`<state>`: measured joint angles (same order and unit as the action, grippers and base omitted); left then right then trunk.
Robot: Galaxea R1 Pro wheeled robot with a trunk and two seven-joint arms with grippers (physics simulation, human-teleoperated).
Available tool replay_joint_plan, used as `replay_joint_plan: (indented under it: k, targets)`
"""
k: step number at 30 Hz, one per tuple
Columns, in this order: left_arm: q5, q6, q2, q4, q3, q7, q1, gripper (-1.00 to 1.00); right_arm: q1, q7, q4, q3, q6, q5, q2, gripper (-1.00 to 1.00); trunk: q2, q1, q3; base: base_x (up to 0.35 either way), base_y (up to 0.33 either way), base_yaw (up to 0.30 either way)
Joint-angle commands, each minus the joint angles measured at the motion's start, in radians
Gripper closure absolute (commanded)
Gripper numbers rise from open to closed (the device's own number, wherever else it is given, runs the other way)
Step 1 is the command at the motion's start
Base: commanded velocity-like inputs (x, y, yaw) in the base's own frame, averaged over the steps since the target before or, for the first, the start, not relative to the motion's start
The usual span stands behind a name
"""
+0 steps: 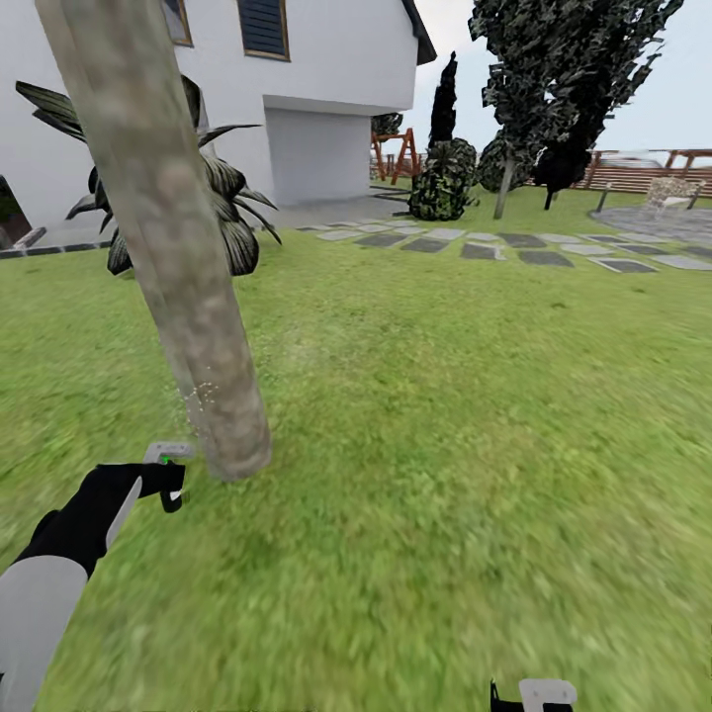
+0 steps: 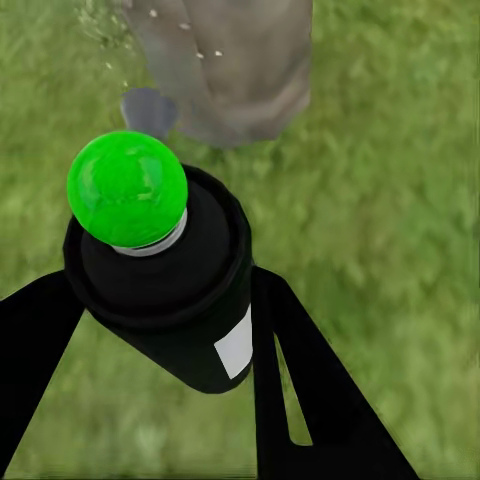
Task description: In the garden, pick up the pesticide atomizer on the floor and spray pesticide onto both trees until each tree trunk is fully covered.
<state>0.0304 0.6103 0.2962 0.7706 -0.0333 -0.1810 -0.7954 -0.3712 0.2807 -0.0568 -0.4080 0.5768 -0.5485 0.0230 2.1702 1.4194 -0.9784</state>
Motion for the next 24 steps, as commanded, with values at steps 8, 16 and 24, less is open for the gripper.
replay_joint_plan:
  k: [8, 16, 24]
  targets:
    - [-0.004, 0.000, -0.016, -0.005, -0.052, 0.090, 0.001, 1.00, 0.000, 0.000, 0.000, 0.000, 0.000, 0.001, 0.000, -1.00, 0.000, 0.000, 0.000, 0.000, -0.271, 0.005]
    - [0.003, -0.011, -0.031, -0.091, -0.052, 0.121, 0.002, 1.00, 0.000, -0.001, 0.002, 0.000, 0.000, -0.001, -0.001, -1.00, 0.000, 0.000, 0.000, 0.000, -0.184, 0.058]
    - [0.002, -0.014, -0.039, -0.103, -0.049, 0.132, 0.004, 1.00, 0.000, -0.002, 0.003, 0.000, 0.000, -0.001, 0.000, -1.00, 0.000, 0.000, 0.000, 0.084, -0.052, 0.096]
